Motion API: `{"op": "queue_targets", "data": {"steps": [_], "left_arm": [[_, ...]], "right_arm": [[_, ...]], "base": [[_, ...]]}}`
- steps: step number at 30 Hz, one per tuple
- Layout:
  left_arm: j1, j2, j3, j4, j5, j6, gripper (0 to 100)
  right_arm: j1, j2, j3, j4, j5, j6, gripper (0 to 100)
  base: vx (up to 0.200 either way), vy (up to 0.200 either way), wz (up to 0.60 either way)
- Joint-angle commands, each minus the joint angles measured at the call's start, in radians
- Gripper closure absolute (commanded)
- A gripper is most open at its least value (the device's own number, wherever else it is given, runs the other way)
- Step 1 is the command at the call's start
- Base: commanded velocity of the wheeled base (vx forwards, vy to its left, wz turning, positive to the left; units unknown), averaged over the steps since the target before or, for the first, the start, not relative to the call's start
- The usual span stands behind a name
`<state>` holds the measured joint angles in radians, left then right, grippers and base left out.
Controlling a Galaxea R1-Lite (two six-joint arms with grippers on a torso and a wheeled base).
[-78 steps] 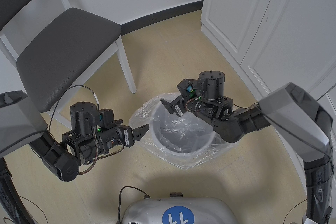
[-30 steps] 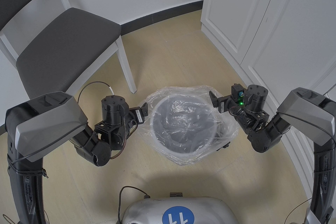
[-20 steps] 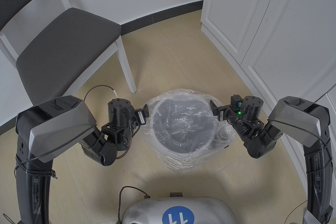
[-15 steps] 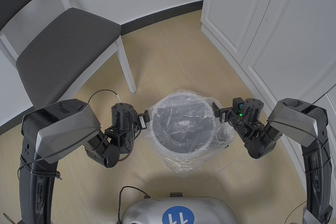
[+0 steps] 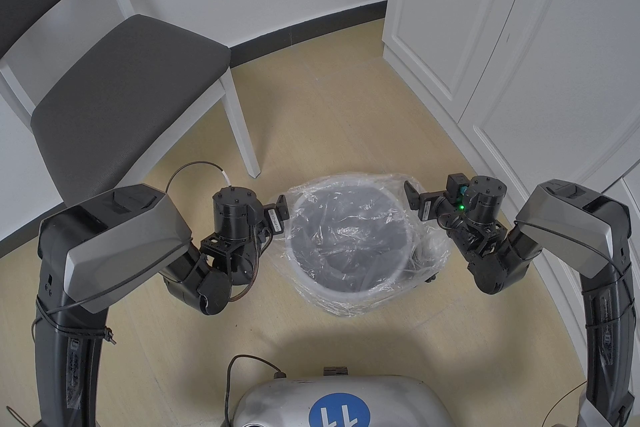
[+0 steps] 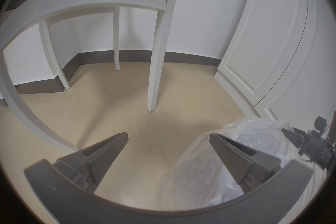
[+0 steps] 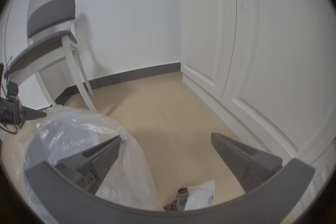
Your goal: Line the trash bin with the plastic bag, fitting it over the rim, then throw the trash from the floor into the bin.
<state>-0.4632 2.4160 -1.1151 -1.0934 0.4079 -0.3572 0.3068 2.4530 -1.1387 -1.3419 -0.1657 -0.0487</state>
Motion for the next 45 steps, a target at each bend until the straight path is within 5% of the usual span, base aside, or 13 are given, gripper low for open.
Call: {"op": "queue_targets", "data": {"steps": [1, 21, 29, 34, 39, 45], "left_arm": [[0.003, 0.003, -0.046, 0.000, 0.000, 0.000, 0], [0.018, 0.157, -0.187, 0.067, 0.065, 0.011, 0], [0.040, -0.090, -0.011, 0.190, 0.017, 0.020, 0], [0.038, -0.256, 0.112, 0.227, -0.086, 0.027, 0], [0.031, -0.314, 0.192, 0.273, -0.092, 0.098, 0], [0.017, -0.293, 0.244, 0.271, -0.187, 0.136, 0]], "right_arm": [[-0.006, -0.009, -0.053, 0.015, 0.015, 0.000, 0], [-0.015, 0.198, -0.248, 0.050, 0.031, 0.092, 0], [-0.028, 0.072, -0.049, -0.003, 0.031, 0.095, 0], [-0.023, -0.112, 0.195, -0.020, 0.031, 0.095, 0], [-0.023, -0.195, 0.303, -0.017, 0.032, 0.098, 0], [-0.037, -0.212, 0.356, 0.003, 0.038, 0.112, 0]], "base": [[0.000, 0.000, 0.00], [0.000, 0.000, 0.00], [0.000, 0.000, 0.00], [0.000, 0.000, 0.00], [0.000, 0.000, 0.00], [0.000, 0.000, 0.00]]}}
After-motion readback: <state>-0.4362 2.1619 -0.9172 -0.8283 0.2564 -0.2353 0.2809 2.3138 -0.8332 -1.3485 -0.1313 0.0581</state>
